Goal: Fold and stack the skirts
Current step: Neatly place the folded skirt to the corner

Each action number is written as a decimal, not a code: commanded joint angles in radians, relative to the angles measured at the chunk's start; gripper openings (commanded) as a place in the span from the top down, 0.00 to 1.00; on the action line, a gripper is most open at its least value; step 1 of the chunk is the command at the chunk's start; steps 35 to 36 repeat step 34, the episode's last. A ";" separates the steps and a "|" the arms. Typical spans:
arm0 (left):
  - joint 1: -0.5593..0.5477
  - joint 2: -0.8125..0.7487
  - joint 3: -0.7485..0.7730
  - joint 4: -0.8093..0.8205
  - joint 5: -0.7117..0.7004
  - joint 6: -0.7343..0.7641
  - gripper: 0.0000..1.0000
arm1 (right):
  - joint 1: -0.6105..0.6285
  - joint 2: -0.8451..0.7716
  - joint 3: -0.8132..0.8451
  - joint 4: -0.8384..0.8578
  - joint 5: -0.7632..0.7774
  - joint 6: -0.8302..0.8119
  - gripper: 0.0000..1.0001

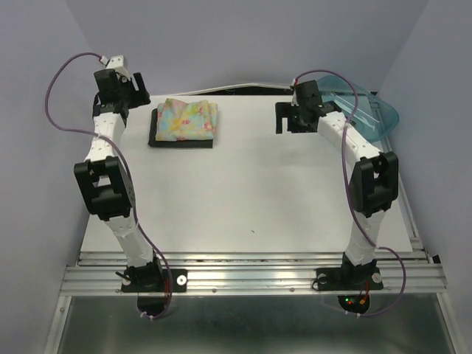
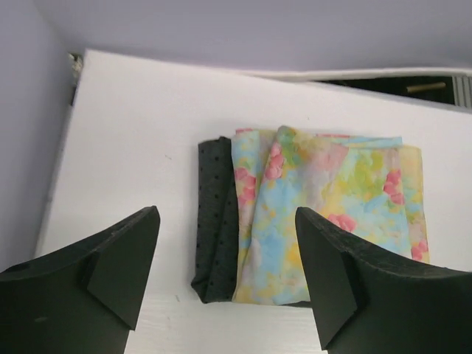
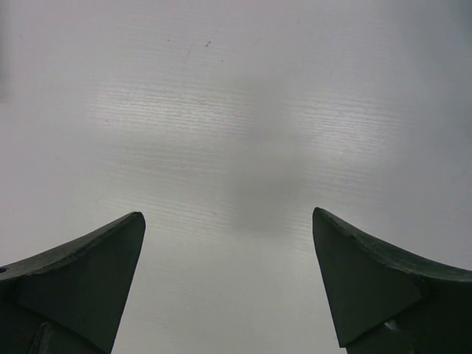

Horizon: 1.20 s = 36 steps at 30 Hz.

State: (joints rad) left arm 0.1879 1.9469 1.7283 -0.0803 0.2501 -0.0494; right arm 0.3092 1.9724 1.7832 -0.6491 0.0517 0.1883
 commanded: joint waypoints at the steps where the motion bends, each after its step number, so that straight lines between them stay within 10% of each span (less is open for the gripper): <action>1: -0.105 -0.172 -0.056 0.057 -0.167 0.187 0.13 | -0.002 -0.092 -0.004 0.000 0.014 -0.044 0.00; 14: -0.493 -0.506 -0.493 -0.091 -0.149 0.384 0.01 | -0.035 -0.242 -0.287 -0.041 -0.131 -0.174 0.00; 24: -0.507 -0.683 -0.817 -0.115 -0.123 0.421 0.01 | -0.044 -0.518 -0.804 0.078 -0.199 -0.270 0.00; 36: -0.508 -0.758 -0.912 -0.090 -0.095 0.382 0.01 | -0.044 -0.566 -0.828 0.069 -0.271 -0.257 0.00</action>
